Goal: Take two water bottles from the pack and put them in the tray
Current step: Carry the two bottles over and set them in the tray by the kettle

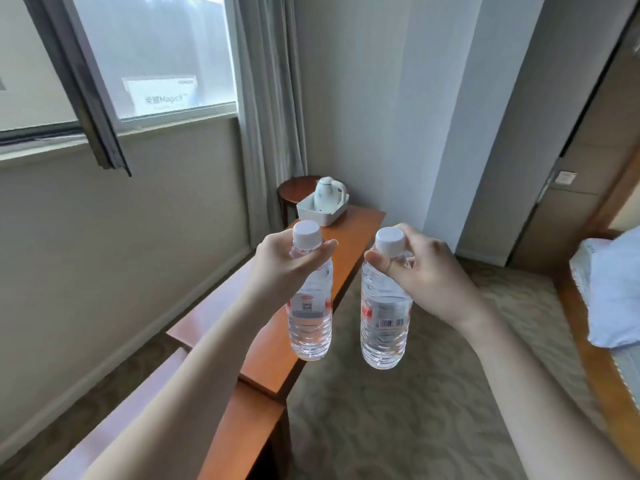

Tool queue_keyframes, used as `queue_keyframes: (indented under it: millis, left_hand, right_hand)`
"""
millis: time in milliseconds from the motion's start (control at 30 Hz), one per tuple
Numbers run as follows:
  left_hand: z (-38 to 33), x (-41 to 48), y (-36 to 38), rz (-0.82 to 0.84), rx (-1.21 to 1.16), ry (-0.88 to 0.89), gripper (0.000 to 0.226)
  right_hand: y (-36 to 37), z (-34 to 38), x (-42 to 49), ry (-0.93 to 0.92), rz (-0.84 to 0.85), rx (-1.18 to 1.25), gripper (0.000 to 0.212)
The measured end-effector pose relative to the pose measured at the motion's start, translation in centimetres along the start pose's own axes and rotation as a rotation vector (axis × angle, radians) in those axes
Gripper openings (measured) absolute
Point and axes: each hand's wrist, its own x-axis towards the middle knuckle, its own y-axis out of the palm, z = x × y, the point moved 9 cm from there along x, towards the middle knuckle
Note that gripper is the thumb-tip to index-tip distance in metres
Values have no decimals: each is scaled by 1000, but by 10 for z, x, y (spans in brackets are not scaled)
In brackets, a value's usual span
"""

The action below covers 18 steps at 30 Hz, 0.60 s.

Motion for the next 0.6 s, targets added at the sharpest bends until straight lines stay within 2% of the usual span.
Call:
queue_keyframes:
  millis: [200,367,600]
  left_hand:
    - [-7,77,103,155,-19,48,38]
    - [17,166,171,235,-21,106,37]
    - [43,302,248,287,-36,161,31]
  right_hand:
    - [-66,-85,31,120,-140,13,47]
    - [-92,-155,95,147,-175,-11,59]
    - [-124,-246,203,194,-189,-46,55]
